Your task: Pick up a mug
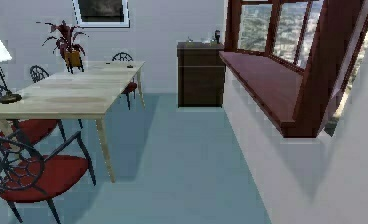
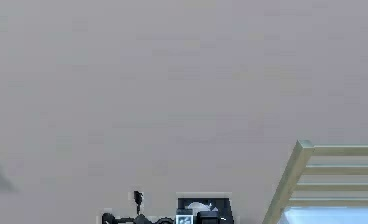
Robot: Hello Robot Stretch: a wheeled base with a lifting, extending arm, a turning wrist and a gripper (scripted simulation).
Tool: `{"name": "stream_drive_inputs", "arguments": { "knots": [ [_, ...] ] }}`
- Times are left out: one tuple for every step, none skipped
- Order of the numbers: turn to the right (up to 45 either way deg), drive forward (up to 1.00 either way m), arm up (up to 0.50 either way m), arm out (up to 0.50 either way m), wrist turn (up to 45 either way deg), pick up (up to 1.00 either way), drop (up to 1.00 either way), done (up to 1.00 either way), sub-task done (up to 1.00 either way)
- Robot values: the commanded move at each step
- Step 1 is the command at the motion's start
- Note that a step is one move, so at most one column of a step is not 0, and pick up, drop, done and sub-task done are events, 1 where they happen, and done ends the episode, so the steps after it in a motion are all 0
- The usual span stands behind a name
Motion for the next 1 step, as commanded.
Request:
{"name": "stream_drive_inputs", "arguments": {
  "knots": [
    [0.0,0.00,0.00,0.00,45.0,0.00,0.00,0.00,0.00]
  ]
}}
